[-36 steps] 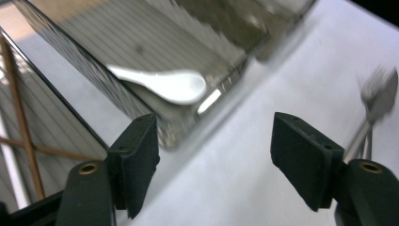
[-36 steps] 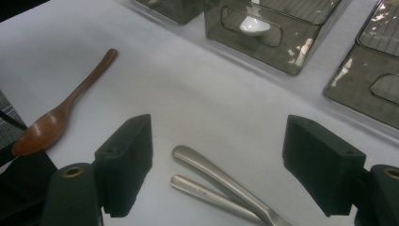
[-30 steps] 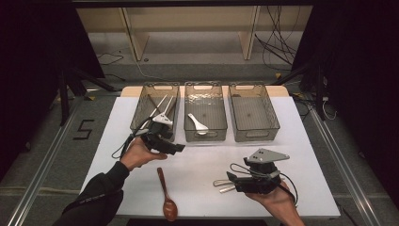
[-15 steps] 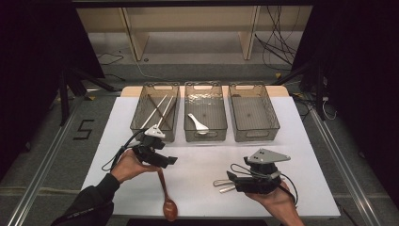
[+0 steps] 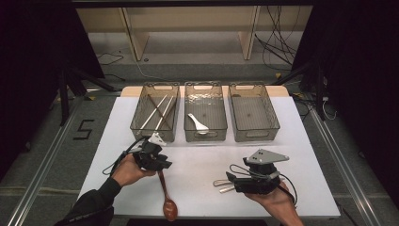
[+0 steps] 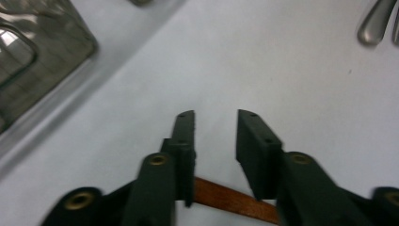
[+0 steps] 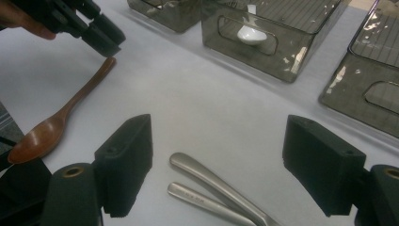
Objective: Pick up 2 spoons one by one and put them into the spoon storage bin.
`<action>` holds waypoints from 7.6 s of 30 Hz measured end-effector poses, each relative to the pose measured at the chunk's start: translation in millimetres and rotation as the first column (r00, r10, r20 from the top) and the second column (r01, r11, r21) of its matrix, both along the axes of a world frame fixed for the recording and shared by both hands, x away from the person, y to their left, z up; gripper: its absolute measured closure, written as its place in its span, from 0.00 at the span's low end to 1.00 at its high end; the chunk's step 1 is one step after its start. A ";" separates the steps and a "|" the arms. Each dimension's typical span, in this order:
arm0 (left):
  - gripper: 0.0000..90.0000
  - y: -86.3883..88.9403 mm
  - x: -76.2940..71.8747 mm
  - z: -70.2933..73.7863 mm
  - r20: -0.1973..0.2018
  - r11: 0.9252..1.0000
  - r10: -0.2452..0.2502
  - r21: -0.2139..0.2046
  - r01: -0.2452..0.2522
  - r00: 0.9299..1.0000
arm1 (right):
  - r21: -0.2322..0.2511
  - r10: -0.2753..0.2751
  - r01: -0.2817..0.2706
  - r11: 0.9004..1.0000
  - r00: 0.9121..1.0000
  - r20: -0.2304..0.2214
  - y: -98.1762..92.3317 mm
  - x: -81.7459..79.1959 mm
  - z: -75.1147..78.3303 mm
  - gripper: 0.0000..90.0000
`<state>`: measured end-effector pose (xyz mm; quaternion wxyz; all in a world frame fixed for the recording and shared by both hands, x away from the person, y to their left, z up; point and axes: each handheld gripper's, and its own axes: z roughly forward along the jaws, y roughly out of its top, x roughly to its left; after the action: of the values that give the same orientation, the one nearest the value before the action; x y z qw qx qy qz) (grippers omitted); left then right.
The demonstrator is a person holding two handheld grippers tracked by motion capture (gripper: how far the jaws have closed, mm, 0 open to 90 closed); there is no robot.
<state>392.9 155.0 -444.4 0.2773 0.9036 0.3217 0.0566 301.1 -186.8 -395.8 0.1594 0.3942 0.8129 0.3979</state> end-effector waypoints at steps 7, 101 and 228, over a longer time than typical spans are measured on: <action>0.99 -10.8 -7.1 -11.9 -0.033 0.992 -0.080 0.099 0.083 0.996 | -0.002 0.004 -0.004 1.000 1.000 -0.003 0.2 0.4 -1.0 0.29; 0.89 10.9 -78.3 -16.0 -0.162 0.856 -0.364 0.329 0.398 0.917 | -0.014 0.007 -0.007 1.000 1.000 -0.009 1.9 1.2 -1.7 0.29; 0.32 -46.5 85.6 74.1 -0.005 0.898 0.177 -0.408 -0.164 0.984 | -0.008 0.017 -0.017 1.000 0.999 -0.027 -3.5 4.9 -4.7 0.27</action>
<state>478.5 108.5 -370.2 0.4584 0.7933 0.3998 0.0268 306.0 -190.3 -400.5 0.1468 0.3918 0.8200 0.3907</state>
